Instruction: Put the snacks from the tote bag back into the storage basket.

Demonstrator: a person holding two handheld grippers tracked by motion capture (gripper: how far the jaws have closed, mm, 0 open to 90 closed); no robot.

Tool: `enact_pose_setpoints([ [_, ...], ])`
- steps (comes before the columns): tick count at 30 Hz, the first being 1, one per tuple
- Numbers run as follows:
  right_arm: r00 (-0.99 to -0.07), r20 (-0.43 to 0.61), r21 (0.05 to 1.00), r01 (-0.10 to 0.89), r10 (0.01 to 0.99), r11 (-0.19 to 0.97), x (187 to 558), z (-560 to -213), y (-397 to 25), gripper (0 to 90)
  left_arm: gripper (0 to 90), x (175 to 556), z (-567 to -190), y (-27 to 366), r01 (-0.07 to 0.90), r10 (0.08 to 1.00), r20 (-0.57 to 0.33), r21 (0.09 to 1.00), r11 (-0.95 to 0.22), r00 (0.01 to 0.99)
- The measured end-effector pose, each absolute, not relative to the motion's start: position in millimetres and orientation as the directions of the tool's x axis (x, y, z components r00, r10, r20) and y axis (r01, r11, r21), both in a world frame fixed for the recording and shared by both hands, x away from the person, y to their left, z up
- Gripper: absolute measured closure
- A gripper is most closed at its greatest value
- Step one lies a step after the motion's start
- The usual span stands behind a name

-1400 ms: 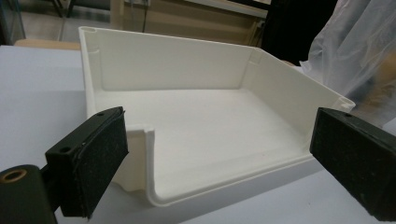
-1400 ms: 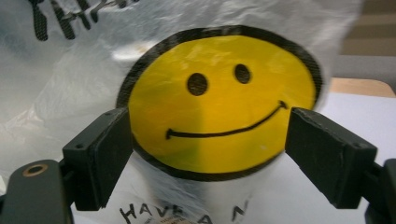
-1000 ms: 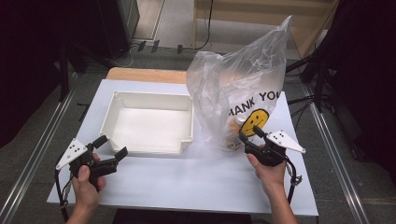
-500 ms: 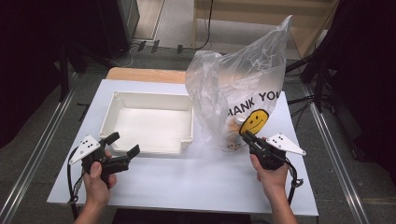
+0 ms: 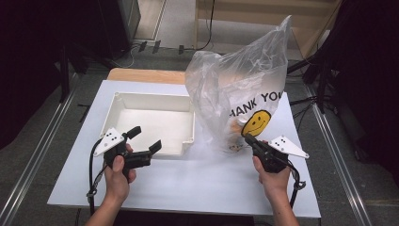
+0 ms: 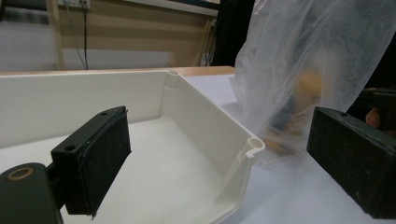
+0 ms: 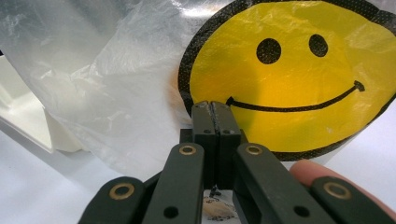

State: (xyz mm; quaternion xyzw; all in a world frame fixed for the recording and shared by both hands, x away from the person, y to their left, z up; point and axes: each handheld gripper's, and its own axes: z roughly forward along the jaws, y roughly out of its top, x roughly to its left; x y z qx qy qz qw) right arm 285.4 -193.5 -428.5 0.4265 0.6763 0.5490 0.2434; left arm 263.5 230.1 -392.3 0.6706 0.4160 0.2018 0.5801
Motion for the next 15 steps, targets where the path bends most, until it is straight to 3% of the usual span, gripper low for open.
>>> enact_pose_setpoints([
  [15,-0.509,0.101,0.955,0.291,0.855,0.060,282,-429,-194,90.0,6.9,272,-385,188,0.311,0.752,-0.206,0.950,0.002,0.627],
])
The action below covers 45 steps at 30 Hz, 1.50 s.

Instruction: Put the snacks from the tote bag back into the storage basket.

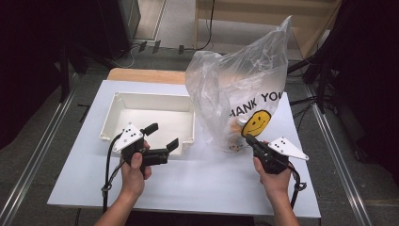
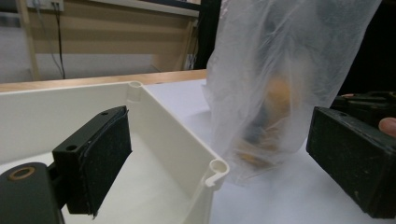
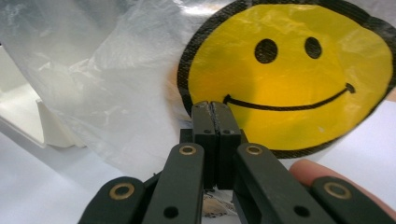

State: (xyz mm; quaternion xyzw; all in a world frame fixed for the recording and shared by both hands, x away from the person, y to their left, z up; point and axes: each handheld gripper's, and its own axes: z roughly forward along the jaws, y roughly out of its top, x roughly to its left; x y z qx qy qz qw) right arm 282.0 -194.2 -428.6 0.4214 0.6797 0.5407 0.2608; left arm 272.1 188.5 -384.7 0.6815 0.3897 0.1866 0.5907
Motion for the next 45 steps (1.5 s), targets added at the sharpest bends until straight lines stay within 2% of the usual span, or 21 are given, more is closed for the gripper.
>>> enact_pose_setpoints([
  [6,-0.482,0.112,0.955,0.293,0.869,0.039,282,-429,-199,90.0,6.9,274,-383,173,0.306,0.735,-0.201,0.952,-0.010,0.648],
  [9,-0.473,0.121,0.954,0.298,0.873,0.029,282,-429,-201,84.9,6.9,276,-381,167,0.300,0.725,-0.198,0.954,-0.013,0.659],
  [10,-0.452,0.134,0.954,0.300,0.882,0.009,283,-430,-203,73.6,6.9,276,-380,163,0.295,0.720,-0.199,0.956,-0.008,0.665],
  [11,-0.452,0.134,0.954,0.300,0.882,0.009,283,-430,-203,73.6,6.9,276,-380,163,0.295,0.720,-0.199,0.956,-0.008,0.665],
  [12,-0.440,0.148,0.953,0.302,0.886,-0.010,284,-430,-205,58.9,6.9,276,-378,158,0.289,0.714,-0.196,0.957,-0.010,0.673],
  [13,-0.429,0.145,0.955,0.298,0.892,-0.012,284,-430,-205,52.7,6.9,276,-378,155,0.288,0.709,-0.194,0.958,-0.013,0.678],
  [15,-0.420,0.145,0.957,0.291,0.896,-0.018,284,-429,-204,43.6,6.9,276,-377,153,0.285,0.702,-0.193,0.958,-0.016,0.686],
  [17,-0.421,0.147,0.957,0.289,0.895,-0.022,283,-429,-202,38.3,6.9,275,-373,143,0.277,0.691,-0.188,0.961,-0.018,0.698],
  [23,-0.442,0.143,0.956,0.294,0.885,-0.008,282,-429,-193,35.0,6.8,272,-362,121,0.241,0.683,-0.149,0.970,-0.040,0.715],
  [28,-0.452,0.126,0.951,0.308,0.883,0.023,283,-433,-184,40.5,6.9,275,-357,107,0.240,0.688,-0.143,0.970,-0.047,0.712],
  [29,-0.457,0.123,0.950,0.310,0.881,0.028,283,-433,-183,41.4,11.3,277,-355,100,0.251,0.693,-0.141,0.966,-0.058,0.707],
  [30,-0.462,0.122,0.950,0.310,0.878,0.031,283,-434,-182,41.5,22.1,278,-355,99,0.251,0.692,-0.139,0.966,-0.062,0.708],
  [31,-0.462,0.122,0.950,0.310,0.878,0.031,283,-434,-182,41.5,29.1,278,-355,99,0.251,0.692,-0.139,0.966,-0.062,0.708],
  [32,-0.464,0.120,0.952,0.305,0.878,0.032,282,-434,-182,41.6,44.8,279,-356,95,0.258,0.693,-0.131,0.963,-0.082,0.709],
  [35,-0.463,0.138,0.954,0.299,0.875,0.007,281,-432,-185,41.2,66.6,282,-359,94,0.279,0.687,-0.136,0.955,-0.100,0.713],
  [38,-0.455,0.141,0.959,0.283,0.879,-0.007,282,-429,-190,40.0,84.7,285,-364,96,0.304,0.671,-0.154,0.946,-0.110,0.725],
  [40,-0.438,0.141,0.961,0.277,0.888,-0.016,282,-426,-194,38.8,90.0,286,-367,98,0.313,0.658,-0.166,0.943,-0.112,0.735],
  [45,-0.389,0.138,0.966,0.257,0.911,-0.036,284,-416,-200,34.5,90.0,287,-371,98,0.324,0.643,-0.174,0.938,-0.123,0.746],
])
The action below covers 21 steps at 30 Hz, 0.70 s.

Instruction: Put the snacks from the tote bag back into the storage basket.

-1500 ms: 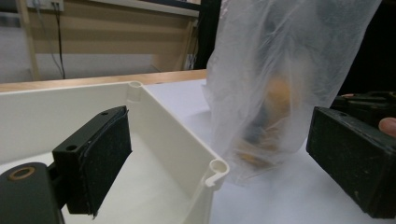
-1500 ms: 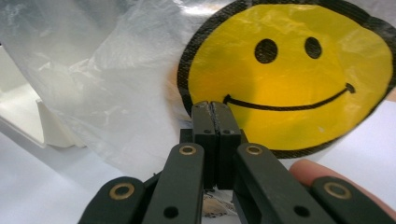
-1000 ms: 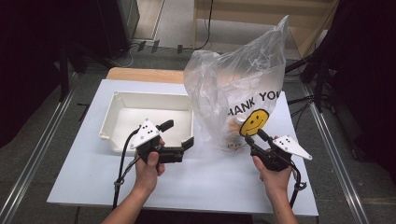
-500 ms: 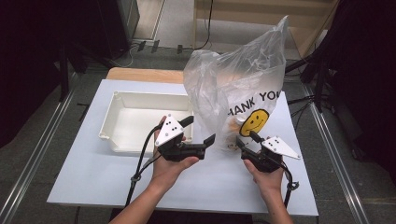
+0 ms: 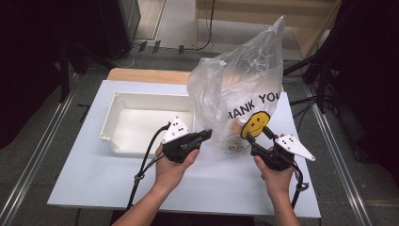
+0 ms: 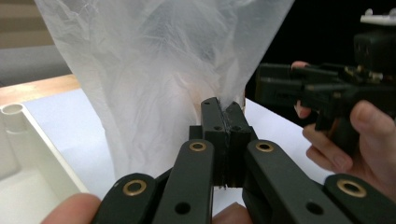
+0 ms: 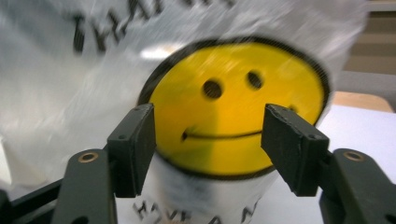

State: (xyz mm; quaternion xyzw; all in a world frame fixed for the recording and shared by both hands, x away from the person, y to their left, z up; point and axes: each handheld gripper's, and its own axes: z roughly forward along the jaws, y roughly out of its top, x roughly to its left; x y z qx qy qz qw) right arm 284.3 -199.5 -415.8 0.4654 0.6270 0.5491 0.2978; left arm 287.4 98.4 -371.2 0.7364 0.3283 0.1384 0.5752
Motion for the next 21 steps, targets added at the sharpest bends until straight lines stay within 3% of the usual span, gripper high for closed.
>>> enact_pose_setpoints([
  [2,-0.382,0.144,0.966,0.256,0.913,-0.046,286,-415,-201,32.7,90.0,287,-374,97,0.335,0.642,-0.178,0.933,-0.130,0.746],
  [3,-0.363,0.172,0.957,0.282,0.916,-0.068,291,-413,-204,24.1,90.0,288,-377,96,0.343,0.646,-0.178,0.929,-0.138,0.742],
  [4,-0.363,0.173,0.954,0.292,0.915,-0.065,294,-412,-205,21.9,90.0,289,-379,96,0.354,0.650,-0.186,0.925,-0.137,0.737],
  [8,-0.381,0.222,0.939,0.332,0.897,-0.092,303,-415,-209,21.1,90.0,292,-389,93,0.395,0.655,-0.208,0.906,-0.151,0.727],
  [19,-0.520,0.195,0.935,0.355,0.832,0.002,306,-428,-199,41.9,90.0,291,-401,96,0.406,0.664,-0.220,0.904,-0.137,0.714],
  [20,-0.541,0.180,0.936,0.352,0.821,0.026,305,-430,-196,48.5,90.0,291,-400,98,0.403,0.663,-0.222,0.905,-0.132,0.715],
  [21,-0.538,0.175,0.937,0.348,0.824,0.028,304,-430,-194,49.4,90.0,291,-400,98,0.403,0.663,-0.222,0.905,-0.132,0.715],
])
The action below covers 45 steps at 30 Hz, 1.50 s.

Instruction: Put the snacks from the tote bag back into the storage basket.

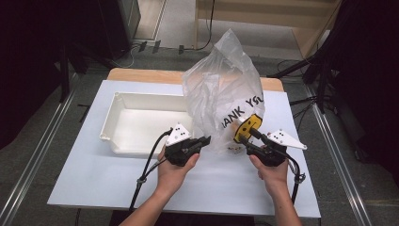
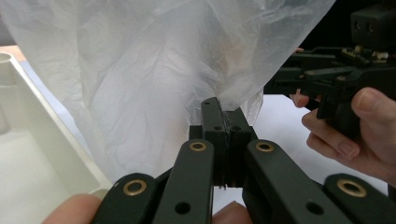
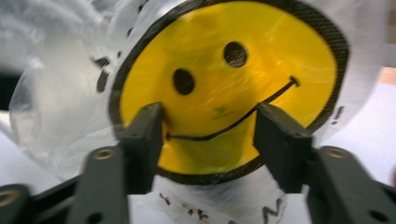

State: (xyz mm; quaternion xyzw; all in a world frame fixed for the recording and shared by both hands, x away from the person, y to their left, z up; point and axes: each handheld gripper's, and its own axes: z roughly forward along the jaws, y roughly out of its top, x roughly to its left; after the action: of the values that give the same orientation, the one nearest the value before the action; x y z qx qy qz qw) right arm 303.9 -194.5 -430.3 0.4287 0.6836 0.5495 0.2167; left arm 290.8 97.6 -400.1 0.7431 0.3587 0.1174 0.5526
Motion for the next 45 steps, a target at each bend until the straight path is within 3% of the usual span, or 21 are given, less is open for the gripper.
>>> enact_pose_setpoints([
  [3,-0.538,0.180,0.942,0.336,0.823,0.013,300,-433,-197,62.6,90.0,290,-397,101,0.400,0.662,-0.235,0.910,-0.107,0.711],
  [4,-0.538,0.180,0.942,0.336,0.823,0.013,300,-433,-197,62.6,89.3,290,-397,101,0.400,0.662,-0.235,0.910,-0.107,0.711],
  [5,-0.542,0.185,0.941,0.337,0.819,0.010,298,-436,-199,71.7,87.1,291,-396,102,0.402,0.660,-0.242,0.910,-0.099,0.711],
  [6,-0.542,0.185,0.941,0.337,0.819,0.010,298,-436,-199,71.7,85.2,291,-396,102,0.402,0.660,-0.242,0.910,-0.099,0.711],
  [7,-0.545,0.173,0.939,0.341,0.820,0.029,296,-438,-199,82.1,82.3,291,-396,103,0.402,0.658,-0.245,0.911,-0.096,0.712],
  [9,-0.542,0.160,0.940,0.339,0.825,0.041,295,-439,-197,89.6,73.6,290,-394,104,0.400,0.649,-0.257,0.913,-0.079,0.716],
  [14,-0.545,0.159,0.937,0.345,0.823,0.047,294,-440,-196,90.0,32.3,283,-383,103,0.365,0.679,-0.252,0.931,-0.025,0.690],
  [17,-0.539,0.161,0.934,0.355,0.827,0.049,295,-442,-196,90.0,19.4,280,-375,101,0.351,0.715,-0.229,0.936,-0.023,0.661],
  [19,-0.539,0.157,0.931,0.360,0.827,0.058,295,-444,-195,90.0,17.6,279,-370,101,0.341,0.737,-0.229,0.940,-0.003,0.636],
  [22,-0.534,0.142,0.929,0.364,0.833,0.075,295,-445,-194,90.0,27.9,279,-363,105,0.330,0.769,-0.232,0.944,0.030,0.595],
  [25,-0.520,0.138,0.931,0.359,0.843,0.070,294,-445,-195,90.0,69.5,282,-360,106,0.326,0.764,-0.212,0.945,0.003,0.609],
  [28,-0.492,0.156,0.939,0.344,0.857,0.027,293,-440,-201,81.0,88.6,284,-362,107,0.338,0.740,-0.205,0.941,-0.032,0.641],
  [30,-0.485,0.165,0.943,0.332,0.859,0.006,293,-437,-203,75.7,90.0,283,-364,106,0.337,0.730,-0.203,0.941,-0.039,0.652],
  [31,-0.456,0.155,0.954,0.301,0.876,-0.013,293,-430,-207,64.2,90.0,282,-367,104,0.336,0.718,-0.196,0.940,-0.056,0.668],
  [37,-0.377,0.185,0.964,0.251,0.907,-0.092,299,-410,-214,45.6,90.0,279,-371,99,0.327,0.692,-0.185,0.942,-0.078,0.697],
  [45,-0.380,0.211,0.964,0.235,0.901,-0.126,318,-388,-204,40.3,90.0,277,-372,97,0.327,0.674,-0.188,0.941,-0.083,0.714],
])
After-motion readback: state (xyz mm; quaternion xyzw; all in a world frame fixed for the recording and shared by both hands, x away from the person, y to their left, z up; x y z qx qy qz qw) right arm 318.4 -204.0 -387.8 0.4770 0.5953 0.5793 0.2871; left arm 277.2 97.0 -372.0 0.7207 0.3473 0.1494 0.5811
